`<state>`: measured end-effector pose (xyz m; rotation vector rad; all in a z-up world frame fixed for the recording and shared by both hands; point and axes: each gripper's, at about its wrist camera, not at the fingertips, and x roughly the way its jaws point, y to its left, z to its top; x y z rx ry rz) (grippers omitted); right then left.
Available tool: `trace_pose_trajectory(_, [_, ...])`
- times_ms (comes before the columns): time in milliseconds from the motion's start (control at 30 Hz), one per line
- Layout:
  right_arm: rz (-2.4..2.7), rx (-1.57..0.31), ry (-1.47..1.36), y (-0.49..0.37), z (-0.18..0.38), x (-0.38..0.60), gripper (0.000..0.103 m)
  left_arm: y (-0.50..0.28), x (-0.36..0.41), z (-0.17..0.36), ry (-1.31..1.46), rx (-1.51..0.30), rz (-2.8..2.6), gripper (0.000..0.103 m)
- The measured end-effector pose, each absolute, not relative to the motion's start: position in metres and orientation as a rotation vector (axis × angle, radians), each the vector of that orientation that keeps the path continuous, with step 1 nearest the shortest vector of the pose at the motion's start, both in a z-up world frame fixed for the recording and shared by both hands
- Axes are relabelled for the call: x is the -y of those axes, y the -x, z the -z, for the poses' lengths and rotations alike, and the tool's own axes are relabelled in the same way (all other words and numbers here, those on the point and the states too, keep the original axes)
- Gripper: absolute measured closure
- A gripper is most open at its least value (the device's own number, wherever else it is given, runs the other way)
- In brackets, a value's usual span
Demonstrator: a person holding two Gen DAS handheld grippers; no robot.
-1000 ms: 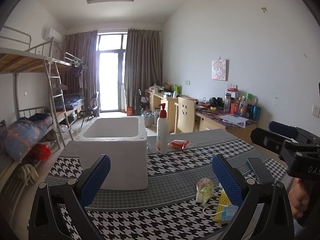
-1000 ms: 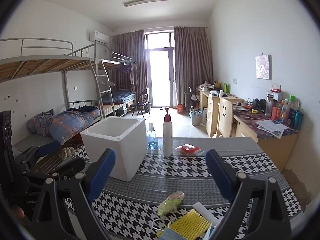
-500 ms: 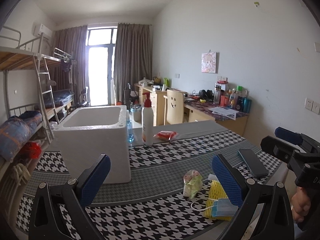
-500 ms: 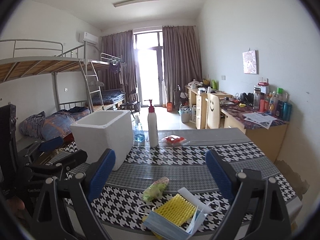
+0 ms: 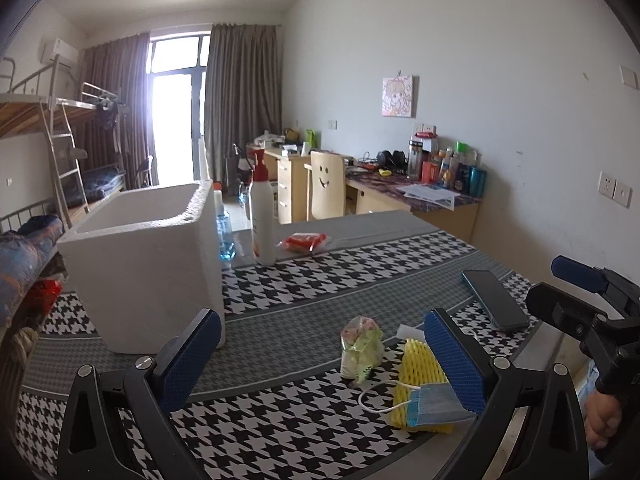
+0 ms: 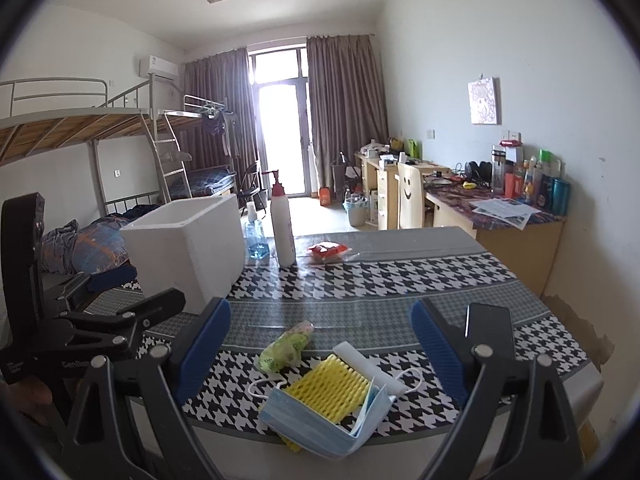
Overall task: Organize soft objects
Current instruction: 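Grasp the green plastic bag with the left gripper while the right grasps the blue mask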
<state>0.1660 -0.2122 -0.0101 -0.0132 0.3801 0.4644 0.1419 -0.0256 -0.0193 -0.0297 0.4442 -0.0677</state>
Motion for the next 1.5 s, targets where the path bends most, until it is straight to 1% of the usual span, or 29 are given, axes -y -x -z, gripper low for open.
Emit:
trace_pose_trajectory(233, [-0.447,-0.427,0.020,-0.171,0.025,0.221,0.009,-0.154,0.033,0.029,0.015,-0.485,0.094,0.001])
trace_pose_trajectory(700, [-0.455,-0.516,0.022,-0.181,0.053,0.230,0.009,-0.187,0.049,0.058,-0.002,-0.631,0.138,0.001])
trace_pose_trajectory(1067, [-0.463,-0.581,0.013,-0.185,0.069,0.235,0.009,-0.210,0.060,0.076,-0.019,-0.697,0.132,0.002])
trace_pose_trajectory(1133, [-0.466,-0.593,0.007,-0.186,0.071,0.235,0.009,-0.213,0.062,0.079,-0.022,-0.708,0.137,0.005])
trace_pose_trajectory(1200, [-0.473,-0.610,0.001,-0.187,0.076,0.235,0.009,-0.215,0.062,0.083,-0.021,-0.724,0.144,0.012])
trace_pose_trajectory(1333, [-0.493,-0.636,0.010,-0.188,0.084,0.229,0.009,-0.221,0.064,0.091,-0.024,-0.757,0.153,0.015])
trace_pose_trajectory(1500, [-0.495,-0.666,-0.004,-0.190,0.093,0.233,0.009,-0.229,0.067,0.096,-0.029,-0.780,0.167,0.025])
